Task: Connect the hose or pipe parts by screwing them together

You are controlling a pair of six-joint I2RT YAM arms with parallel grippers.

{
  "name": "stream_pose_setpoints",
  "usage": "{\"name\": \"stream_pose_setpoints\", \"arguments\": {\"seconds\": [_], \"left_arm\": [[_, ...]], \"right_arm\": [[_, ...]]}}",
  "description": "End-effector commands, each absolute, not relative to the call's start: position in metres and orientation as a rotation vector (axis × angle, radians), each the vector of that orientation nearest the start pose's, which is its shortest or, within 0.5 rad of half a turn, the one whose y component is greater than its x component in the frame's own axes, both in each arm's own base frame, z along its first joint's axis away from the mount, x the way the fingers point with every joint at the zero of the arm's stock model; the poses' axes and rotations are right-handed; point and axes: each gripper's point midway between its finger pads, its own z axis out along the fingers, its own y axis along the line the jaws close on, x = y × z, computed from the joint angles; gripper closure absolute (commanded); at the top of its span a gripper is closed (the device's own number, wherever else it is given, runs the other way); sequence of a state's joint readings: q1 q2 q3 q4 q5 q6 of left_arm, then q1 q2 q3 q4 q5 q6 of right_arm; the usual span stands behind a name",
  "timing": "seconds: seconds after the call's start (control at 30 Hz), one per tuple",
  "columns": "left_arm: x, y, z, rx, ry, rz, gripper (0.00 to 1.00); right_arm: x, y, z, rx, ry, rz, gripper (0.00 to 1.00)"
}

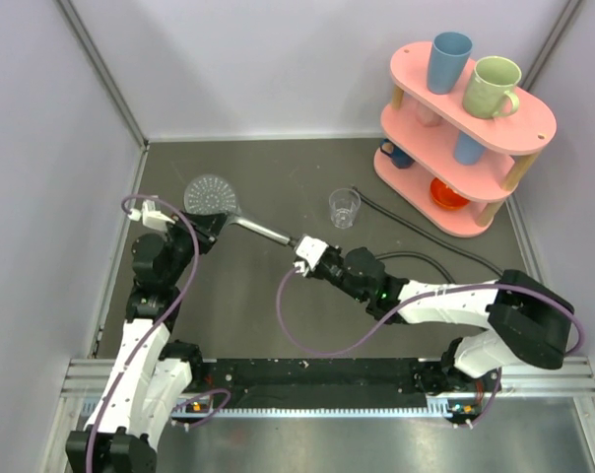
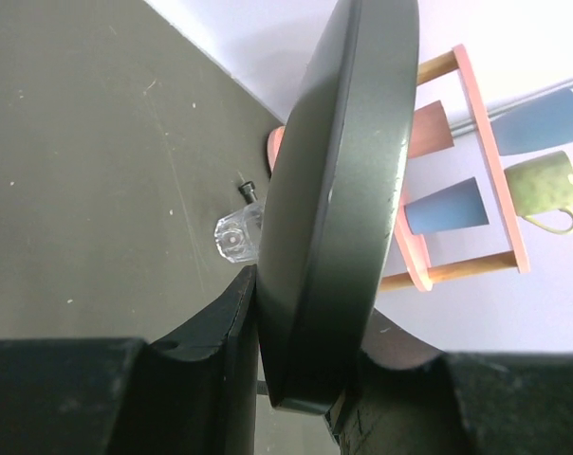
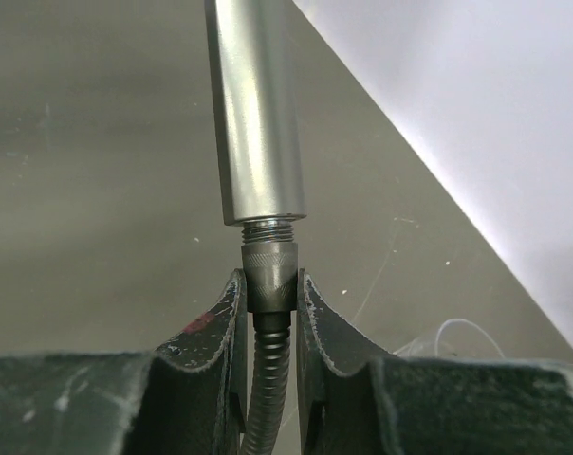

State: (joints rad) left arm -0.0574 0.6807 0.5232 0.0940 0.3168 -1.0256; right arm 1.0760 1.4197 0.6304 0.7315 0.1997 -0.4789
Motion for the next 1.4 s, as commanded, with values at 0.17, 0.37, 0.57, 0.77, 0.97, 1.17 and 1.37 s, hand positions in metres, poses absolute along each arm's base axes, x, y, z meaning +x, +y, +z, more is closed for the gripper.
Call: {"name": "stream_pose_setpoints", "arguments": {"seconds": [0.17,0.37,0.57,0.77,0.97,1.17,1.37], "left_arm": [[0.242,-0.157,0.290,-0.277,1.609,-1.437,1.00],[0.236,-0.166,0.290,-0.167,1.602,-1.486,1.00],[0.230,-0.173,0.296,-0.041,1.548,-1.525,1.00],[0.223,-0.175,0.298,0.071,1.467,-1.529,1.00],[0.218,-0.175,0.301,0.141,1.407,-1.501,1.00],[0.220,-0.174,0.304,0.129,1.376,-1.500,1.00],[0.218,-0.173,0.303,0.118,1.338,-1.528,1.00]], "right_arm": [[0.232,0.374,0.285,-0.895,1.065,0.700,1.00],[0.225,0.367,0.291,-0.918,1.044,0.836,1.00],[0.217,0.365,0.288,-0.981,1.038,0.964,1.00],[0.211,0.365,0.291,-0.991,1.041,1.073,1.00],[0.203,0.366,0.294,-1.030,1.054,1.235,1.00],[0.204,0.362,0.296,-1.018,1.053,1.325,1.00],[0.205,0.354,0.295,-1.001,1.040,1.410,1.00]]}}
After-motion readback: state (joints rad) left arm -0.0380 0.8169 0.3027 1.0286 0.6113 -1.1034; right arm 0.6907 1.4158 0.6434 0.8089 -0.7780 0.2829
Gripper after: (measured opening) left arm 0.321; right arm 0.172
